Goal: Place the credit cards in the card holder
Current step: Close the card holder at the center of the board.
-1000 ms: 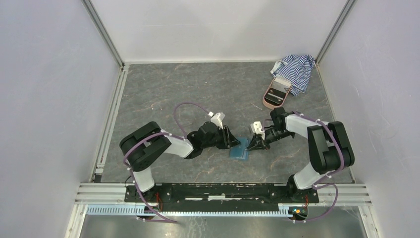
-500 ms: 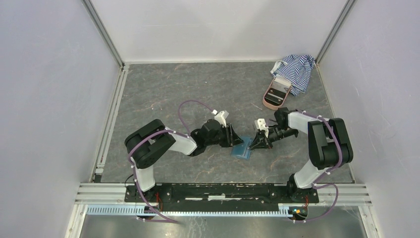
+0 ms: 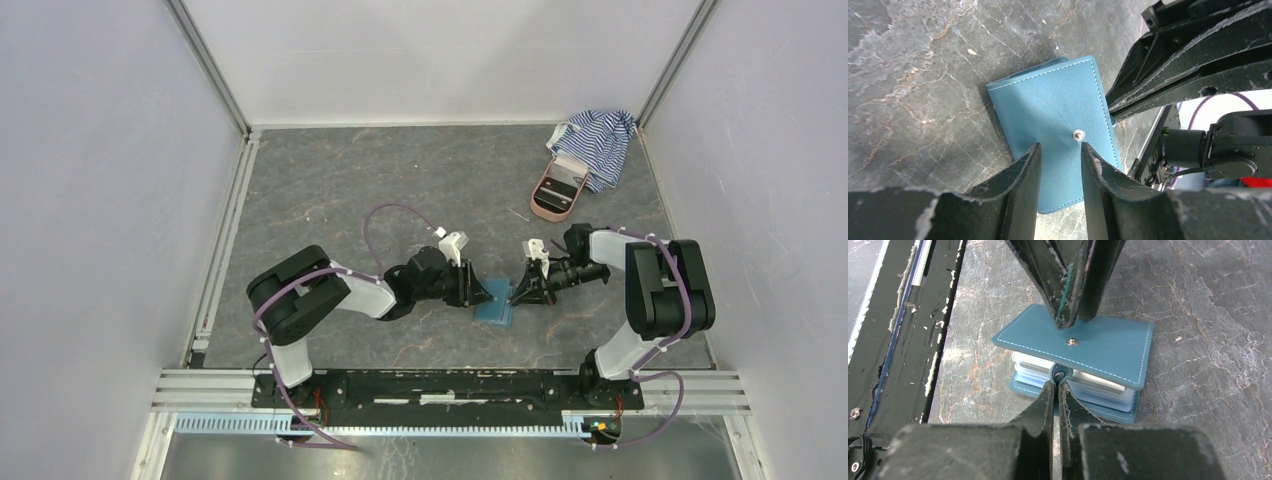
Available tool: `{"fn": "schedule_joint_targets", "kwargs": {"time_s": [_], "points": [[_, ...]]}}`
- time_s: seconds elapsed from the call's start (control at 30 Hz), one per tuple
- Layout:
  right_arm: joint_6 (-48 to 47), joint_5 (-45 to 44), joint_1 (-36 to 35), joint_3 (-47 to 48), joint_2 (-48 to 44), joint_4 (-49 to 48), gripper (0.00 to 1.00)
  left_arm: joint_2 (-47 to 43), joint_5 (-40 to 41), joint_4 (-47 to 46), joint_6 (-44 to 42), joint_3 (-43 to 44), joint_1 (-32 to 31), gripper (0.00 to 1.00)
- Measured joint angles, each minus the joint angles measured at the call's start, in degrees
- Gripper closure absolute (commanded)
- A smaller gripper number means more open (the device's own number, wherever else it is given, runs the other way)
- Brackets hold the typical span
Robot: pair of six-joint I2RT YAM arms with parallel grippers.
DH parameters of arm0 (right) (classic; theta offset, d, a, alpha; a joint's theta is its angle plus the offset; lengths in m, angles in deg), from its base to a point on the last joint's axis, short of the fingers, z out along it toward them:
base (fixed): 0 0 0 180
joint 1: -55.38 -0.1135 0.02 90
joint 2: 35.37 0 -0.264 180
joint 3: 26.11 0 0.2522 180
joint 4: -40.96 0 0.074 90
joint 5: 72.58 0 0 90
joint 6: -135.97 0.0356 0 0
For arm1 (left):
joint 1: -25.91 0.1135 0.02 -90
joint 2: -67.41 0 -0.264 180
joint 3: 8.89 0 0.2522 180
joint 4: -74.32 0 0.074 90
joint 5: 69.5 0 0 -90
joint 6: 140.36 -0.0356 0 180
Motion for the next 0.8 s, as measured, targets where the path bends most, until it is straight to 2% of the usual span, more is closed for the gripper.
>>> {"fn": "schedule_joint_targets", "kwargs": {"time_s": [0.17,0.43,0.67,0.8], "points": [[1.3,0.0,0.0,-0.2,-0.7,-0.4,1.0,0.0,0.8,3.1,-0.9,1.8,-1.7,0.58],[4.1,0.0,1.2,-0.3,-0.8,-1.3,1.0,0.0,7.4,16.1,-4.1,9.8,-5.2,0.58],[12.9,-0.1,4.3,-4.5,-4.7,-8.9,1.0,3.4,10.7,22.4,-5.4,15.7,-6.6,0.58],[14.8,0.1,6.1,-5.4,-5.7,-10.4,1.0,5.4,11.2,23.3,-5.4,18.3,-6.9,0.58]]}}
